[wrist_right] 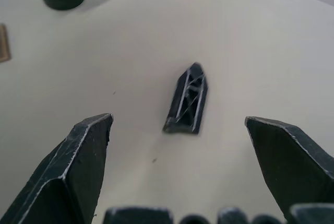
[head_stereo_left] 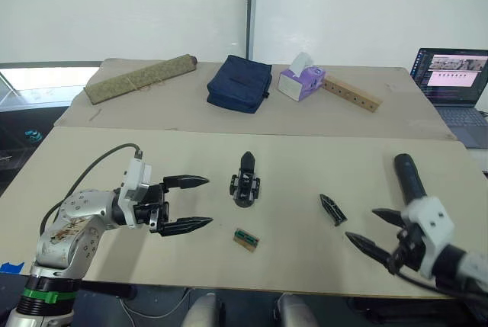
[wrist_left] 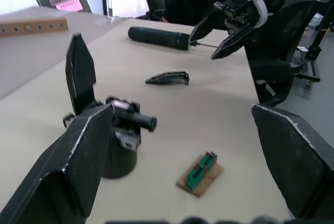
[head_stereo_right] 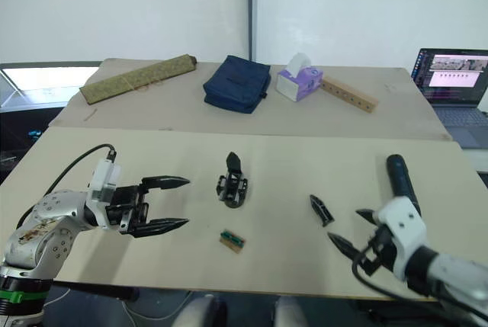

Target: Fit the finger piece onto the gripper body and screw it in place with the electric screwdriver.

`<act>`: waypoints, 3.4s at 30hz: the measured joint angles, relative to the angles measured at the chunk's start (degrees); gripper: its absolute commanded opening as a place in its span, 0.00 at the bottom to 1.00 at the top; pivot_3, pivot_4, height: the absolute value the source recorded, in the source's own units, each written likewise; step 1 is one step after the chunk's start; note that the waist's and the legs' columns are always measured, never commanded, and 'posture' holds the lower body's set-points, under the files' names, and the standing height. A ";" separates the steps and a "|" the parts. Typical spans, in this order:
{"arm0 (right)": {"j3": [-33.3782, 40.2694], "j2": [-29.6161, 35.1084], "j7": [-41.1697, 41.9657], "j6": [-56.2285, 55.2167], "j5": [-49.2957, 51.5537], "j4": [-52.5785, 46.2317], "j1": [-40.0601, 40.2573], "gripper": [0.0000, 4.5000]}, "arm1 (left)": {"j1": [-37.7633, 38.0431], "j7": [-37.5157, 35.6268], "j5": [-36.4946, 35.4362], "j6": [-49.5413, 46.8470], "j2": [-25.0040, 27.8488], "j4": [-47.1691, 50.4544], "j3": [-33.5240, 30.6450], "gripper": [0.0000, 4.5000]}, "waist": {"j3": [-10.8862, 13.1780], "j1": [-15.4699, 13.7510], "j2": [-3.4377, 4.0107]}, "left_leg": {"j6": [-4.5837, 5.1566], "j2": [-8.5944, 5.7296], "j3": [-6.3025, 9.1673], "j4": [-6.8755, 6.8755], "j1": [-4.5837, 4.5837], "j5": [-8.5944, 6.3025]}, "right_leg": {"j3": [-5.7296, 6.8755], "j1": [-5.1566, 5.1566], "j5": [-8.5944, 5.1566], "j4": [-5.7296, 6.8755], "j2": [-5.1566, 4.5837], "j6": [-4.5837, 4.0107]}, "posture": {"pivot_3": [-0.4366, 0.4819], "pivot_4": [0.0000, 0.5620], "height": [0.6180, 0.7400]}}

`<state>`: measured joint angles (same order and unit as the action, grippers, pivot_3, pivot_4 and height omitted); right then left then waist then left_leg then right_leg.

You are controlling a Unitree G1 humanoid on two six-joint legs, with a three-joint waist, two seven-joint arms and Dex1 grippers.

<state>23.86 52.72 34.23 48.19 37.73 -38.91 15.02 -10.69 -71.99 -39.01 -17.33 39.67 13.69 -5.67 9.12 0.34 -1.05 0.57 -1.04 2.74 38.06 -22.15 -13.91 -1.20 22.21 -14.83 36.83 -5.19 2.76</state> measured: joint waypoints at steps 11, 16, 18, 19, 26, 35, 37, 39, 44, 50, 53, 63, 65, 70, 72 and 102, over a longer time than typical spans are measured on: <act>-19.33 4.77 -3.24 23.39 1.83 12.88 -26.81 1.00 | -1.81 3.51 2.59 -0.06 -2.01 1.12 2.47 0.98 | 0.06 -0.07 -0.07 | 0.03 -0.06 0.02 0.01 -0.13 -0.01 | 0.11 0.07 0.00 -0.07 -0.01 0.01 | 0.48 0.27 1.00; -24.37 4.34 -2.74 26.21 0.70 16.09 -30.85 0.94 | -1.74 4.35 2.98 -0.06 -2.48 1.16 2.49 1.00 | 0.06 -0.05 -0.07 | 0.03 -0.05 0.03 0.01 -0.14 -0.01 | 0.12 0.09 0.00 -0.06 -0.01 0.00 | 0.48 0.27 1.00; -26.87 4.20 -2.69 26.73 -0.56 16.49 -31.92 0.81 | -1.67 4.84 3.47 0.43 -2.48 0.93 2.30 1.00 | 0.06 -0.02 -0.07 | 0.03 -0.05 0.03 0.01 -0.14 -0.01 | 0.11 0.09 0.00 -0.06 -0.01 0.00 | 0.48 0.27 1.00; -27.34 4.16 -2.80 26.73 -0.99 16.52 -32.18 0.73 | -1.68 4.99 3.71 0.80 -2.46 0.66 2.15 1.00 | 0.06 -0.02 -0.07 | 0.03 -0.05 0.03 0.01 -0.12 -0.01 | 0.12 0.08 0.00 -0.06 -0.01 0.00 | 0.48 0.27 1.00; -29.06 3.73 -3.06 24.63 -5.46 16.32 -32.14 0.24 | -1.66 4.86 4.44 2.19 -1.67 -0.77 0.84 1.00 | 0.06 0.25 -0.07 | 0.02 -0.02 0.04 0.01 -0.11 -0.01 | 0.14 0.07 0.00 -0.05 0.01 0.00 | 0.48 0.27 1.00; -17.24 -4.96 -3.60 10.40 -6.79 13.82 -28.37 0.24 | -5.45 16.70 -4.93 -6.27 -8.04 1.16 -3.28 1.00 | 0.12 0.32 -0.09 | 0.02 -0.04 0.07 0.07 -0.16 0.00 | 0.12 0.12 0.02 0.04 0.00 0.05 | 0.48 0.27 1.00; -14.59 -8.10 -6.21 2.45 -10.16 11.05 -30.65 0.24 | -8.92 24.63 -11.00 -11.32 -11.13 2.23 -5.58 1.00 | 0.12 0.36 -0.10 | 0.02 -0.05 0.08 0.09 -0.15 0.00 | 0.11 0.11 0.03 0.06 -0.01 0.08 | 0.48 0.27 1.00; -14.39 -11.27 -8.95 -4.37 -13.27 7.64 -33.70 0.24 | -12.31 32.30 -16.11 -15.15 -14.98 3.17 -6.52 1.00 | 0.13 0.43 -0.10 | 0.01 -0.05 0.08 0.12 -0.14 0.00 | 0.10 0.13 0.04 0.10 0.01 0.10 | 0.48 0.27 1.00; -25.03 -17.78 -12.57 -16.43 -23.22 4.49 -39.36 0.24 | -17.69 46.30 -21.90 -20.31 -22.45 3.24 -6.28 1.00 | 0.14 0.49 -0.14 | -0.05 -0.14 0.09 0.12 -0.12 0.04 | 0.09 0.16 0.05 0.17 0.01 0.09 | 0.48 0.27 1.00; -34.03 -22.75 -14.46 -20.62 -31.53 5.43 -41.30 0.24 | -20.46 49.97 -23.47 -20.55 -27.21 2.21 -5.21 1.00 | 0.15 0.38 -0.15 | -0.07 -0.28 0.09 0.12 -0.13 0.05 | 0.09 0.17 0.05 0.14 -0.04 0.08 | 0.48 0.27 1.00; -36.16 -24.24 -14.68 -22.38 -34.83 6.80 -41.32 0.24 | -20.45 49.39 -23.45 -20.59 -28.08 2.18 -3.74 1.00 | 0.15 0.38 -0.15 | -0.07 -0.34 0.10 0.12 -0.13 0.05 | 0.09 0.18 0.05 0.14 -0.04 0.08 | 0.48 0.27 1.00; -36.70 -26.05 -12.71 -23.48 -37.38 7.09 -41.32 0.24 | -19.57 49.58 -22.36 -19.83 -32.49 1.79 -1.77 0.40 | 0.15 0.53 -0.15 | -0.07 -0.32 0.11 0.12 -0.11 0.05 | 0.08 0.18 0.05 0.15 0.01 0.07 | 0.48 0.27 1.00; -36.70 -26.23 -12.19 -24.27 -37.61 7.06 -41.33 0.24 | -18.97 50.13 -21.80 -19.00 -33.39 1.78 -1.91 0.17 | 0.15 0.53 -0.15 | -0.07 -0.32 0.11 0.12 -0.11 0.05 | 0.08 0.18 0.05 0.14 0.00 0.06 | 0.48 0.27 1.00; -36.72 -26.62 -11.76 -24.55 -39.02 6.72 -41.05 0.24 | -18.47 51.25 -21.79 -18.03 -35.14 1.76 -2.19 0.00 | 0.16 0.38 -0.16 | -0.07 -0.34 0.12 0.12 -0.13 0.05 | 0.08 0.17 0.05 0.11 -0.02 0.07 | 0.48 0.27 1.00; -36.64 -26.62 -12.03 -24.54 -39.75 6.40 -40.60 0.24 | -18.15 51.41 -21.85 -17.97 -35.67 1.79 -2.21 0.00 | 0.16 0.38 -0.16 | -0.07 -0.35 0.12 0.12 -0.13 0.05 | 0.08 0.16 0.05 0.08 -0.03 0.07 | 0.48 0.27 1.00; -18.01 -14.29 -0.38 28.02 34.14 13.50 -52.77 0.99 | -33.06 7.00 -21.03 -41.35 -5.73 -10.10 9.86 0.00 | 0.40 0.35 -0.19 | -0.01 -0.14 0.15 0.01 -0.43 0.03 | 0.16 0.43 0.04 -0.02 -0.02 0.01 | 0.48 0.27 1.00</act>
<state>5.85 38.42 33.85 76.21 71.88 -25.41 -37.75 -43.75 -64.99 -60.04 -58.68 33.94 3.59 4.19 9.52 0.69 -1.24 0.56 -1.18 2.89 38.07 -22.57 -13.88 -1.03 22.64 -14.78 36.81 -5.20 2.77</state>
